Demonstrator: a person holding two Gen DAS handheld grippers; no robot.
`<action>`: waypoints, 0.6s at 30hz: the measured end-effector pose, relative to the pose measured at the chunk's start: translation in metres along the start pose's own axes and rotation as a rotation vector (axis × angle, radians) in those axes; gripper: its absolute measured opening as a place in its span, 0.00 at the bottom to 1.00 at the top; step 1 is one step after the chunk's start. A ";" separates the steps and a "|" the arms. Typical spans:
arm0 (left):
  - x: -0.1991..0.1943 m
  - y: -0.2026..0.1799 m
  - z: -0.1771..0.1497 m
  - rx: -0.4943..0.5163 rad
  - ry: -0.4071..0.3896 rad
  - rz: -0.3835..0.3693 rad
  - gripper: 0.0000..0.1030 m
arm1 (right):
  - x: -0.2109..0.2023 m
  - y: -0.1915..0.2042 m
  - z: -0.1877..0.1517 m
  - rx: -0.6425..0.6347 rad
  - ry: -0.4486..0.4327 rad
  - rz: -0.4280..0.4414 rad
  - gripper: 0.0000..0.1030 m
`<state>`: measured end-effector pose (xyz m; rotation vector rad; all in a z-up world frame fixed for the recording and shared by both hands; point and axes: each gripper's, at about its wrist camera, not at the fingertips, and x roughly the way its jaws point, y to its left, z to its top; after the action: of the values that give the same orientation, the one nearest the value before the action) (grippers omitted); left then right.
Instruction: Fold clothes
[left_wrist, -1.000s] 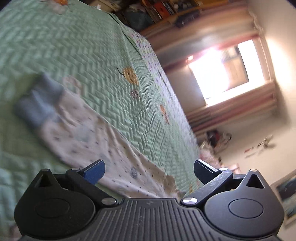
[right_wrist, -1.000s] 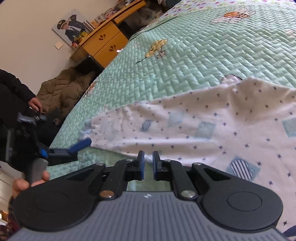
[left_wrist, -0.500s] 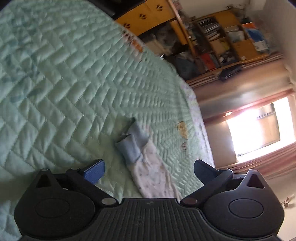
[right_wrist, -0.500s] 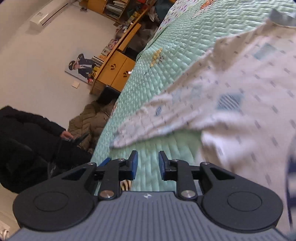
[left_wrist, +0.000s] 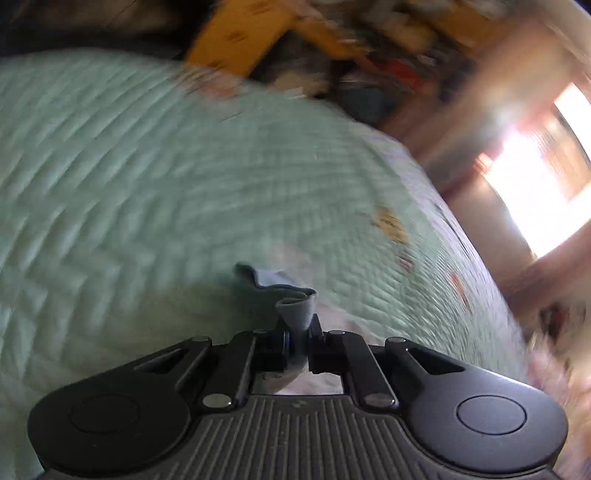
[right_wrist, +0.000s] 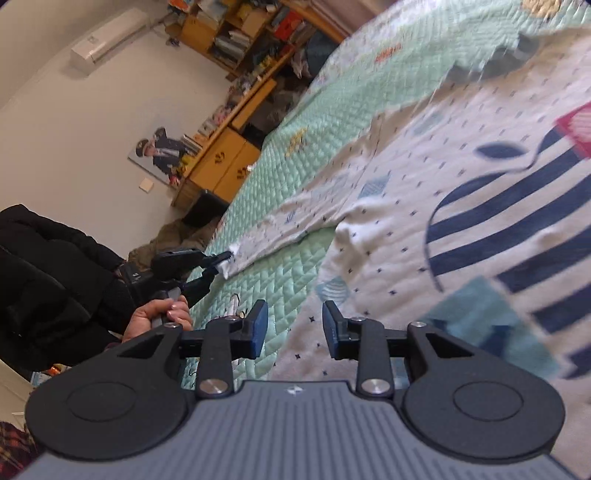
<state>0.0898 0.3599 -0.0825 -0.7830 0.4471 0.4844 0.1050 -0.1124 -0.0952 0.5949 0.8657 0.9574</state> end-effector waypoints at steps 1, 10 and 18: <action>-0.006 -0.020 -0.002 0.071 -0.012 -0.022 0.08 | -0.008 -0.002 0.000 -0.003 -0.024 -0.001 0.34; -0.089 -0.242 -0.081 0.568 -0.008 -0.461 0.08 | -0.074 -0.037 -0.004 0.035 -0.242 0.007 0.35; -0.043 -0.306 -0.220 0.854 0.378 -0.532 0.63 | -0.106 -0.087 -0.009 0.144 -0.349 -0.051 0.39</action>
<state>0.1842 -0.0033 -0.0281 -0.1296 0.6986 -0.3624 0.1052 -0.2457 -0.1284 0.8318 0.6355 0.7204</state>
